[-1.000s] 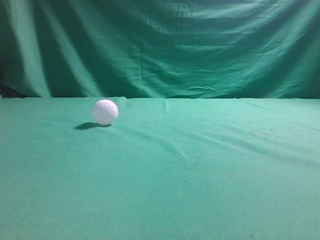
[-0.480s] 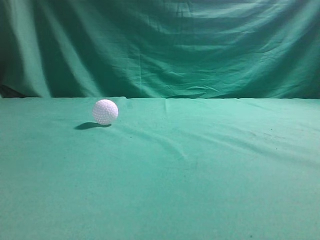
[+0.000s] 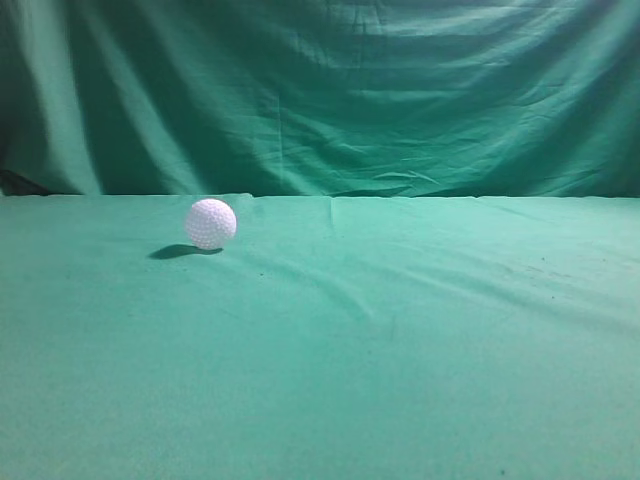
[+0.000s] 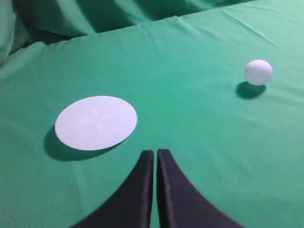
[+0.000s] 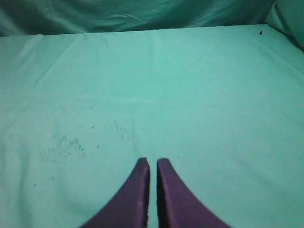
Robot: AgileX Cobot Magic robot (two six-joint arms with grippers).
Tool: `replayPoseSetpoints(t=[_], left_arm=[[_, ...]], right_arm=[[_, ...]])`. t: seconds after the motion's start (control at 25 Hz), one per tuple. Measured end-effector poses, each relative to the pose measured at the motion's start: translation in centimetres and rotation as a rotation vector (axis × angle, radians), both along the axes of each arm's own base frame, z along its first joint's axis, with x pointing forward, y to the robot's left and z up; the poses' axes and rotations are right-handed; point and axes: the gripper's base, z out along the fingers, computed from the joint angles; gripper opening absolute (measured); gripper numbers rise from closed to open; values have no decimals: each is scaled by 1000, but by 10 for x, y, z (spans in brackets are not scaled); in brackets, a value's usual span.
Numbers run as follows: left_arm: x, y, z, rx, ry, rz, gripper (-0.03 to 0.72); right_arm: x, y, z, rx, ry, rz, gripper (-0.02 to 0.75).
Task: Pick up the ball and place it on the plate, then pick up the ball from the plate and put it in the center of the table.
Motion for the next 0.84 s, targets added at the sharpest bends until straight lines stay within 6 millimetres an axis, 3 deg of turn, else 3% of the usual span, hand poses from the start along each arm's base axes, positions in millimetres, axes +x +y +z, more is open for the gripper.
replayPoseSetpoints(t=[0.84], left_arm=[[0,7,-3,26,38,76,0]], right_arm=[[0,0,0,6,1,-2,0]])
